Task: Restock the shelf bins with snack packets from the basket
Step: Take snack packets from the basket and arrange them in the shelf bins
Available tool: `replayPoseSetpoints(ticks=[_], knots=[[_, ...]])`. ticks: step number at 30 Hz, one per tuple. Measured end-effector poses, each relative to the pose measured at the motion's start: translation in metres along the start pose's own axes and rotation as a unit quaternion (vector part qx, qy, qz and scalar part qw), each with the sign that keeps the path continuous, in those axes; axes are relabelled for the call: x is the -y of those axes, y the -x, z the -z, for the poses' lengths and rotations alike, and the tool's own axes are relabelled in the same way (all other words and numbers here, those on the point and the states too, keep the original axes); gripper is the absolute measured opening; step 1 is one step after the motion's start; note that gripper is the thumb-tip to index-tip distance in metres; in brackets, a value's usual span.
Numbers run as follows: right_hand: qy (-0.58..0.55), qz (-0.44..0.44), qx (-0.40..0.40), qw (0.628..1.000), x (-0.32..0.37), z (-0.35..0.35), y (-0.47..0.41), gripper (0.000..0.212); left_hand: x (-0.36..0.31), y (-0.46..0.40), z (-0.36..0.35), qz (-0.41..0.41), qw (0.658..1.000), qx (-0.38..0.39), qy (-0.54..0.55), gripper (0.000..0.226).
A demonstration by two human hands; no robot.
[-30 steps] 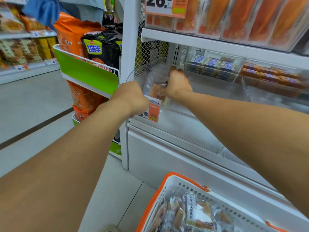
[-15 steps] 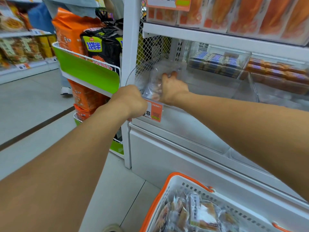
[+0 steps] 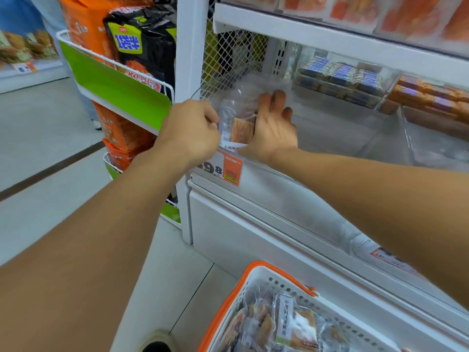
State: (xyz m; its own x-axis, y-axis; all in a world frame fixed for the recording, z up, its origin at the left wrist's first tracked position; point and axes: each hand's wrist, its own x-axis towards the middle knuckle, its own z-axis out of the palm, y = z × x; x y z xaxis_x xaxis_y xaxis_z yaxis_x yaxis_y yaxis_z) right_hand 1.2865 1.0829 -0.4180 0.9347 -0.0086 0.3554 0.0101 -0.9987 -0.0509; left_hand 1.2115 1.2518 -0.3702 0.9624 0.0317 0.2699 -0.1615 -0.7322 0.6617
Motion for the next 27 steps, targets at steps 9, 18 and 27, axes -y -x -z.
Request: replayPoseSetpoints(ticks=[9,18,27], knots=[[-0.034,-0.039,-0.077,0.996,-0.002,-0.01,-0.007,0.094,0.007,-0.01,-0.011,0.004,1.0,-0.02,-0.011,0.014],[-0.045,0.003,-0.036,0.998,0.001,-0.005,0.0,0.119,0.009,-0.007,-0.01,0.003,1.0,-0.015,0.013,0.016],[-0.054,0.012,-0.043,0.998,0.002,0.002,0.001,0.131,0.01,-0.007,-0.007,-0.001,1.0,-0.011,0.024,0.018]])
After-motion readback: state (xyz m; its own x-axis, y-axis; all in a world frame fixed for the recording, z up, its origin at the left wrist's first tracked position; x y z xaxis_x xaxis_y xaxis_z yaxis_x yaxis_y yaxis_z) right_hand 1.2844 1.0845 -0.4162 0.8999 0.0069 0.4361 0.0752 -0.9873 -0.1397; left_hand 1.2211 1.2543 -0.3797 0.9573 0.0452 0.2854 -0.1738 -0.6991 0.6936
